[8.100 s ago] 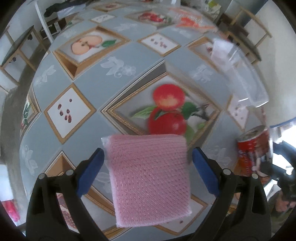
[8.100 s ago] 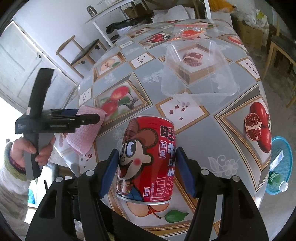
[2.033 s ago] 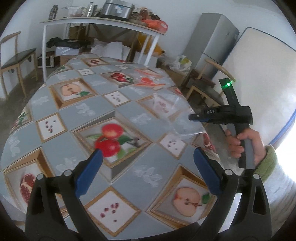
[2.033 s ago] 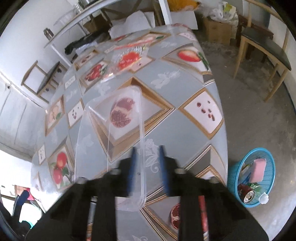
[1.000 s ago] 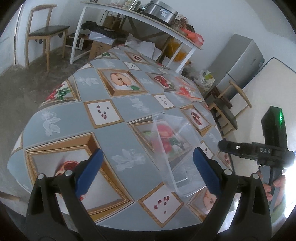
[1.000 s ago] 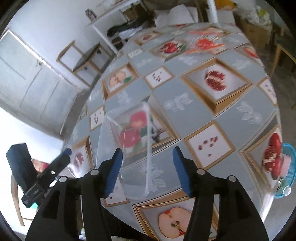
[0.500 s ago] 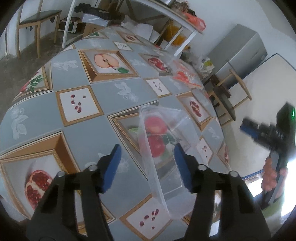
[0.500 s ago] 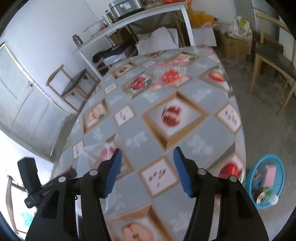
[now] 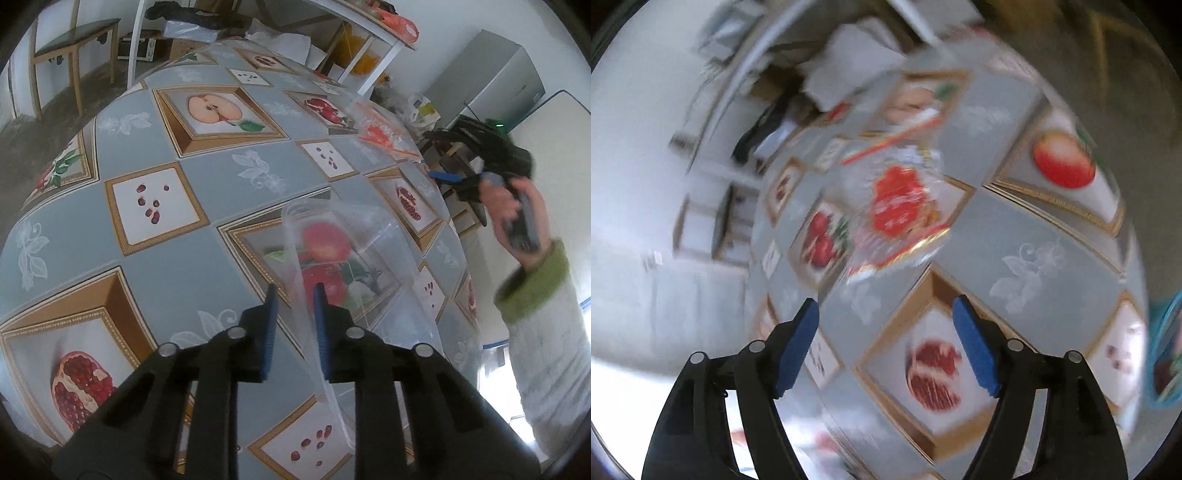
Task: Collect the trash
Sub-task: 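Lift the clear container with the left tool while the right tool grasps the red snack bag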
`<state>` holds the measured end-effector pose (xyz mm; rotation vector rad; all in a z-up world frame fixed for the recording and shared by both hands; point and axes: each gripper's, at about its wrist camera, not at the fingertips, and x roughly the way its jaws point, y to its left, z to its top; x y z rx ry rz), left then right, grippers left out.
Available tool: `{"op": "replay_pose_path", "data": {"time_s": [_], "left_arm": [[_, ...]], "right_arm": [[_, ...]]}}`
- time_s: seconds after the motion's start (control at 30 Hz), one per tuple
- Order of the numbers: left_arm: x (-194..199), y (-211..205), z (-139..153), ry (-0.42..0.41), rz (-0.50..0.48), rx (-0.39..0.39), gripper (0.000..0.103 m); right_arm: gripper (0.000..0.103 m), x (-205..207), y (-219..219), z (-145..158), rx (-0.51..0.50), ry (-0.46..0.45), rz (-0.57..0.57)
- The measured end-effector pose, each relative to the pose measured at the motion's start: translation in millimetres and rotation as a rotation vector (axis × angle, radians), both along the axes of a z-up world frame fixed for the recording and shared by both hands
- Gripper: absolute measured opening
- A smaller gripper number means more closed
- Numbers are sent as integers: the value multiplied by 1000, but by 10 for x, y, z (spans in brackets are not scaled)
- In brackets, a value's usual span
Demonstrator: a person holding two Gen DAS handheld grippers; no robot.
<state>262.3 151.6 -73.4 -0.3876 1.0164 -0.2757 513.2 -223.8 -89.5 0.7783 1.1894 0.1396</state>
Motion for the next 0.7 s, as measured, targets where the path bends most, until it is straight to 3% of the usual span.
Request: {"op": "replay_pose_path", "data": {"time_s": [0.13, 0.37, 0.5, 0.57, 0.7], "left_arm": [[7, -4, -2, 0, -13, -15, 10], [-14, -70, 4, -2, -54, -11, 4], [-38, -79, 7, -6, -52, -10, 4], [-49, -76, 5, -6, -50, -9, 4], [-77, -53, 6, -7, -36, -8, 4]], "right_arm": [[69, 154, -58, -201, 46, 42, -99], [51, 327, -60, -345, 52, 51, -204], [33, 343, -41, -402, 50, 57, -221], [18, 327, -33, -437, 58, 68, -224], [12, 194, -114, -450, 82, 66, -237]]}}
